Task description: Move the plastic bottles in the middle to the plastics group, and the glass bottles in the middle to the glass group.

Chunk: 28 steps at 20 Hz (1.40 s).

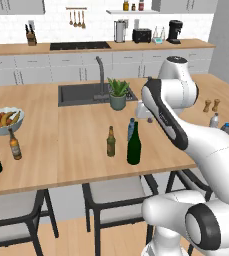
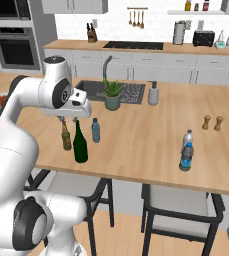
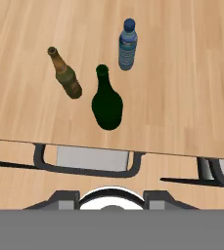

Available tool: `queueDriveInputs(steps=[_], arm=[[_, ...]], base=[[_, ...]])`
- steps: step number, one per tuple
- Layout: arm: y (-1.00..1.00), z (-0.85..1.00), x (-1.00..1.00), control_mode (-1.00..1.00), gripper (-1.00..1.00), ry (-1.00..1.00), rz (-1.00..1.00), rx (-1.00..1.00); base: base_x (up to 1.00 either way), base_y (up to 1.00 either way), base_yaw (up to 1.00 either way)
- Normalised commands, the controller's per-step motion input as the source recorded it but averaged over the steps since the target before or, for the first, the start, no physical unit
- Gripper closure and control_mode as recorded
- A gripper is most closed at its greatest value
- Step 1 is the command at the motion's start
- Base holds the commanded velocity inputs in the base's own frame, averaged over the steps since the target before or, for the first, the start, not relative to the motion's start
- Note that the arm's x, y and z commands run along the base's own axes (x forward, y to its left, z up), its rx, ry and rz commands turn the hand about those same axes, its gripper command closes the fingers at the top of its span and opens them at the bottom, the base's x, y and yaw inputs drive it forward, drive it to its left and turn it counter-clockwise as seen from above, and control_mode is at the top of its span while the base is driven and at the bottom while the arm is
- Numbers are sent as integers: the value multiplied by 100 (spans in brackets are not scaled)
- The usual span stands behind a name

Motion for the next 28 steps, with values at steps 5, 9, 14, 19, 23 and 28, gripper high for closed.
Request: queueDriveInputs(steps=[5,9,14,19,23,28], arm=[[0,-3,0,-100,-100,4,0,0],[7,-9,-6,-100,-100,-5,0,-2],[4,-1,11,-100,-100,-4,3,0],[14,-2,32,-100,-100,-5,1,0],[19,-26,53,-100,-100,-14,4,0],[8,-61,34,-100,-100,-15,3,0]], base=[[0,0,0],[0,0,0],[0,0,0],[0,0,0],[0,0,0],[0,0,0]])
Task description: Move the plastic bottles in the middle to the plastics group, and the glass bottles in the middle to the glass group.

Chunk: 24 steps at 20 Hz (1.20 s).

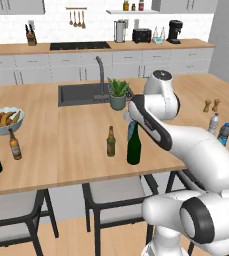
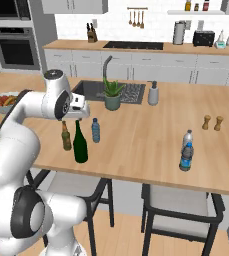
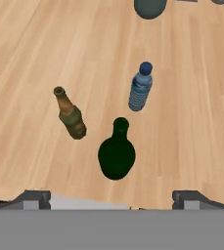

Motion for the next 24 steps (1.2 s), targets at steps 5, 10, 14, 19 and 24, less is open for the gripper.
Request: queueDriveInputs(steps=[5,10,14,19,24], arm=[[0,-51,3,-100,-100,-5,0,0],[0,-35,0,-100,-100,0,0,-1],[0,-15,7,-100,-100,0,0,0],[0,-2,34,-100,-100,4,0,0],[0,-8,25,-100,-100,5,0,0]], base=[[0,0,0],[0,0,0],[0,0,0],[0,0,0],[0,0,0]])
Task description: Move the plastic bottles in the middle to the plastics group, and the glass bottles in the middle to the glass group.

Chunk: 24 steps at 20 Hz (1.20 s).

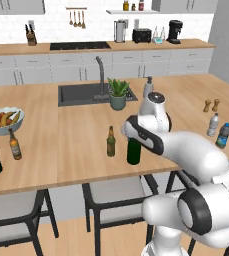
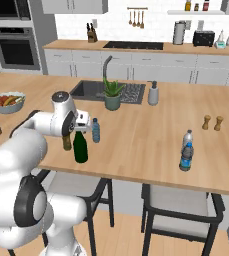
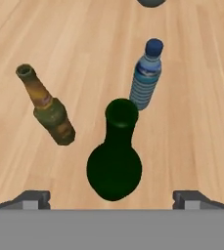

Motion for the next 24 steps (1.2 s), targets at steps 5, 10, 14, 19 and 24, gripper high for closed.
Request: queueDriveInputs(steps=[5,10,14,19,24], arm=[[0,-29,5,-100,-100,0,0,0],[0,-42,10,-100,-100,1,0,0],[0,-39,1,-100,-100,0,0,0],[0,-13,9,-100,-100,0,0,0],[0,-4,16,-100,-100,0,0,0]], base=[[0,0,0],[0,0,0],[0,0,0],[0,0,0],[0,0,0]])
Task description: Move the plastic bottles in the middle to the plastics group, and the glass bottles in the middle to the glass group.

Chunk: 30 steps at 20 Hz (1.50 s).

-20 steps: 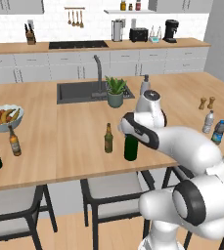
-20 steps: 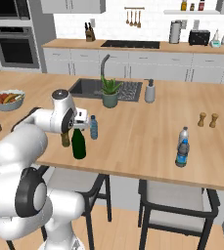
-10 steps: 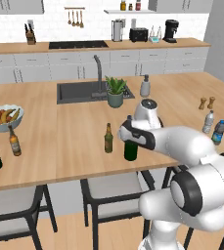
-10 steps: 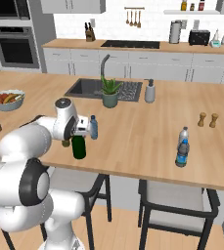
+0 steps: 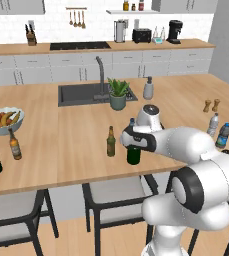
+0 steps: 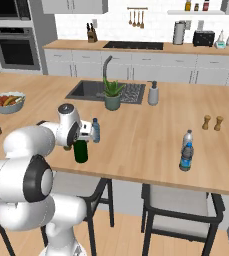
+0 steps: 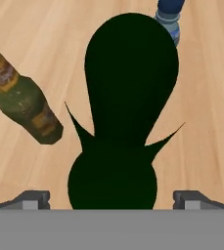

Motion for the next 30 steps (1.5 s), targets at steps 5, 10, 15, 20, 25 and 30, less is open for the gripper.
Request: queueDriveInputs(steps=[5,10,15,20,25,30], arm=[[0,-5,1,-100,-100,0,0,0],[0,-16,4,-100,-100,-2,0,0],[0,-8,2,-100,-100,-1,0,0],[0,0,0,-100,100,0,0,0],[0,0,0,-100,100,0,0,0],[0,0,-32,-100,100,-6,0,1]], base=[[0,0,0],[0,0,0],[0,0,0],[0,0,0],[0,0,0],[0,0,0]])
